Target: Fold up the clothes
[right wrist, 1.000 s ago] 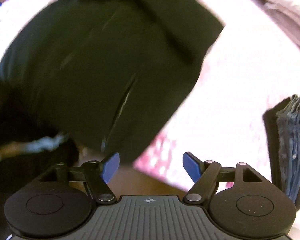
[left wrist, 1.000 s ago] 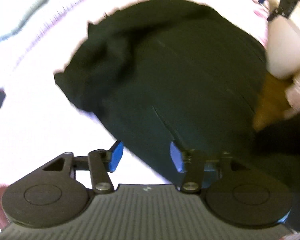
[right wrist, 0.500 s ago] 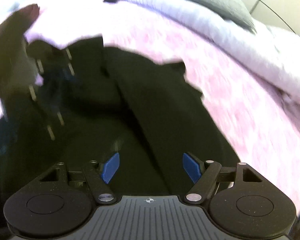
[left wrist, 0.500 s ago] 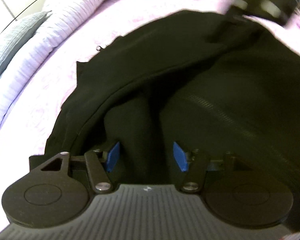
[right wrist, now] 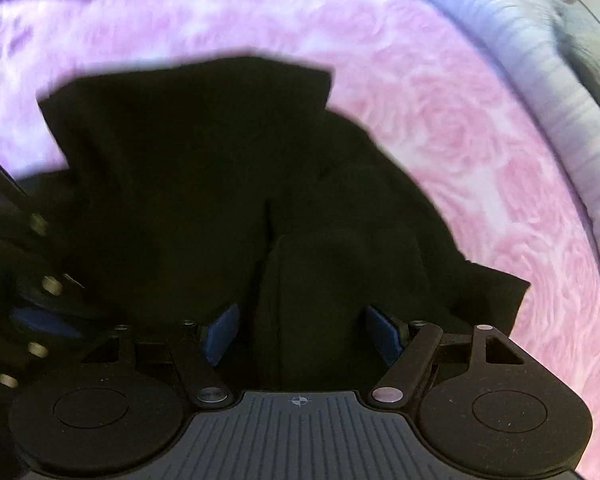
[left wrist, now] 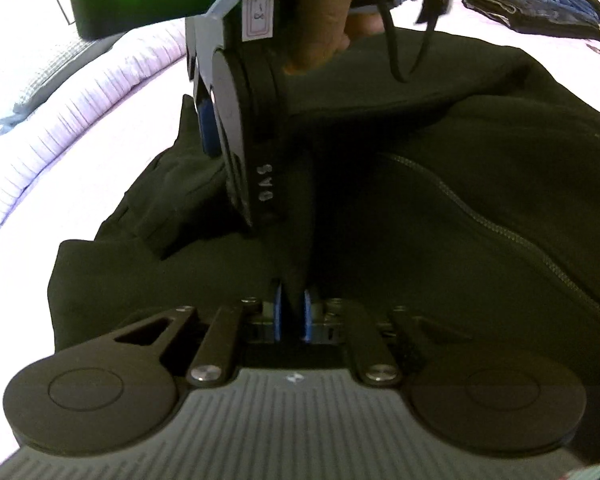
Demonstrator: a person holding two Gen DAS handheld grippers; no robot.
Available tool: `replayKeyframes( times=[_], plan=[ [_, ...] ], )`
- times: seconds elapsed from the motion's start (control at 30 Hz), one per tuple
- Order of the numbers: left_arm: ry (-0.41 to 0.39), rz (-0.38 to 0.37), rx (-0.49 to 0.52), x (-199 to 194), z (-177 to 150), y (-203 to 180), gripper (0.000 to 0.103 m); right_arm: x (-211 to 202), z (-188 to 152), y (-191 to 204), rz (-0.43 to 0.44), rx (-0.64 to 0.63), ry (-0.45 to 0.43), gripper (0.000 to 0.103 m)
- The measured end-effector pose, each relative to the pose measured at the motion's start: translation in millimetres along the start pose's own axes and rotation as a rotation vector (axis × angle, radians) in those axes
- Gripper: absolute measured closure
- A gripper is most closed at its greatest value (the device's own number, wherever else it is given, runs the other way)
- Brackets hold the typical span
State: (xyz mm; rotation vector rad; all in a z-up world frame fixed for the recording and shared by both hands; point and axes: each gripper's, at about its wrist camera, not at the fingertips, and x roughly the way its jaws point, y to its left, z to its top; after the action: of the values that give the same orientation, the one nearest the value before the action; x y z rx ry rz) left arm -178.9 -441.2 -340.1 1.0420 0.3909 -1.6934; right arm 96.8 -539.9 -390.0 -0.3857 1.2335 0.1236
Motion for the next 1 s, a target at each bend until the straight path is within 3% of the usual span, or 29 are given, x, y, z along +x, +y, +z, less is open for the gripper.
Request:
replayKeyframes(
  times=[0.07,0.13,0.17,0.23,0.33,0.43,0.57,0.63,0.7,0.87,0.97,1.0],
  plan=[
    [0.007,0.001,-0.005,3.5,6.9,1.8,0.090,-11.2,-9.0,-7.5,-0.065,0.026,-0.022,0.087],
    [0.010,0.015,-0.004,-1.7,8.1,11.1,0.082,-36.3,-19.6,-21.8,-0.135,0.101,-0.068,0.097],
    [0.004,0.019,-0.003,4.0,15.2,13.7,0.079,-52.8,-27.1,-30.7,-0.172,0.145,-0.093,0.097],
    [-0.007,0.027,-0.001,15.5,29.5,18.7,0.062,-92.9,-51.5,-54.3,-0.256,0.275,-0.142,0.097],
    [-0.014,0.023,0.047,29.2,69.1,12.3,0.058,-159.6,-101.5,-89.7,-0.401,0.500,-0.196,0.097],
    [0.030,0.059,0.115,49.8,94.6,-1.5,0.057,-216.4,-168.4,-113.3,-0.537,0.710,-0.215,0.097],
    [0.148,0.110,0.118,82.9,114.8,-3.7,0.060,-263.9,-260.5,-129.6,-0.658,0.929,-0.198,0.097],
    [0.167,0.108,0.054,86.9,116.7,7.6,0.085,-275.1,-299.3,-131.4,-0.662,1.032,-0.177,0.097],
    [0.155,0.140,-0.041,77.2,120.0,27.7,0.093,-288.0,-326.0,-129.6,-0.646,1.109,-0.178,0.098],
    [0.041,0.322,-0.392,-1.3,118.9,127.1,0.097,-321.8,-335.7,-123.2,-0.642,1.137,-0.274,0.099],
    [-0.017,0.499,-0.549,-60.1,100.8,201.4,0.097,-335.7,-318.3,-139.8,-0.651,1.089,-0.366,0.099],
    [-0.026,0.593,-0.578,-83.0,91.8,226.7,0.097,-344.1,-316.0,-142.2,-0.674,1.079,-0.391,0.099]
  ],
)
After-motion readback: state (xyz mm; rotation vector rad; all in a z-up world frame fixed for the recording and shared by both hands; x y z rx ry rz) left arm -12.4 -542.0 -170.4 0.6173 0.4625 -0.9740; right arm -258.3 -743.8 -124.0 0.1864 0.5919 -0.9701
